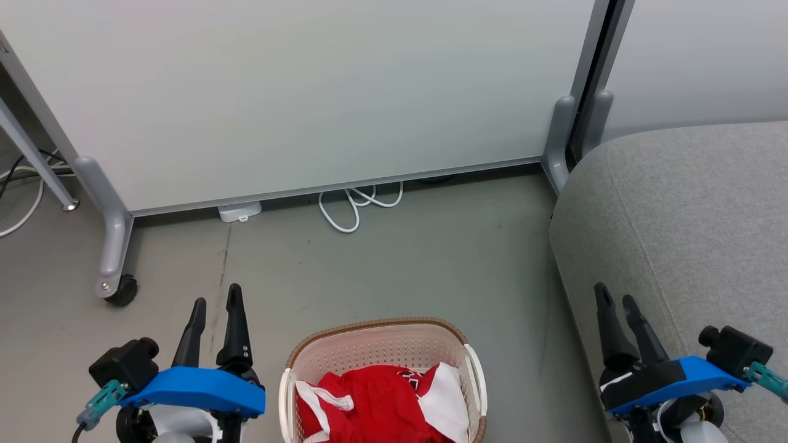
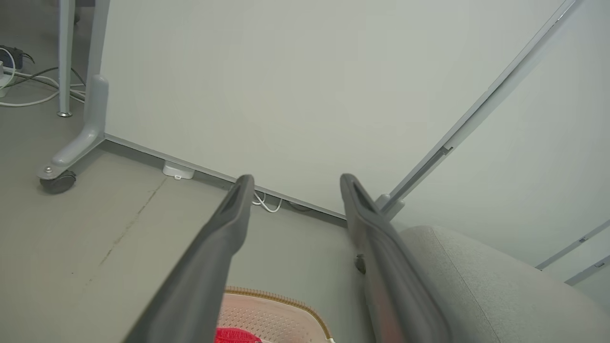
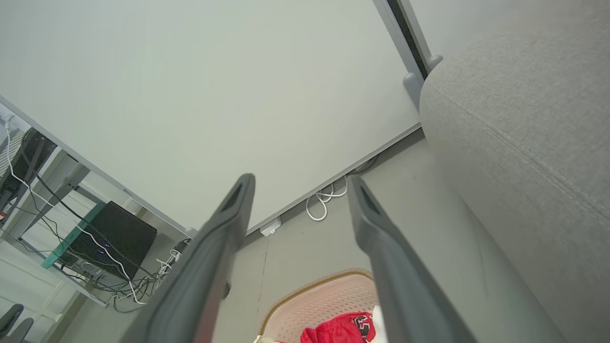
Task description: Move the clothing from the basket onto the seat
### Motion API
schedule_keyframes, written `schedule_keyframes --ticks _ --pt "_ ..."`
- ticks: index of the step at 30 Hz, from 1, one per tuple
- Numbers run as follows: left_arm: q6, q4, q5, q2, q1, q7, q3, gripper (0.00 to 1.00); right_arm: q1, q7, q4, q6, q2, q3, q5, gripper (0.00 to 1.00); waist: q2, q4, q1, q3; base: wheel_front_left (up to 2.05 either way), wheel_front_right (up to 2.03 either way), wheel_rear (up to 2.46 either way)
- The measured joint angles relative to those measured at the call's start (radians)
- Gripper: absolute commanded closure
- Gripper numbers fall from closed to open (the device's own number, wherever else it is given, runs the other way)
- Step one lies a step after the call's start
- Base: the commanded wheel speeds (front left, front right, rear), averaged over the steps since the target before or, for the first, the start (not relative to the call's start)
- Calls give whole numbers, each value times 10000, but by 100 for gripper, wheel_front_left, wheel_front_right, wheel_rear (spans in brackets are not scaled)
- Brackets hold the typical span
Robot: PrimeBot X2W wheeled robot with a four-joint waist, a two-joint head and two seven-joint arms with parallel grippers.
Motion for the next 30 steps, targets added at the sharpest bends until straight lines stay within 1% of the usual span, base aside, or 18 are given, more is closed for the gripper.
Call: schedule_keyframes --ticks 11,30 --pt "-100 140 1133 25 -91 -272 -180 0 -78 -151 13 2 -6 79 -1229 0 0 -46 0 15 0 0 0" --pt "-12 533 2759 15 -214 -723 -318 0 -221 -418 155 4 -23 88 -3108 0 0 -129 0 52 0 0 0"
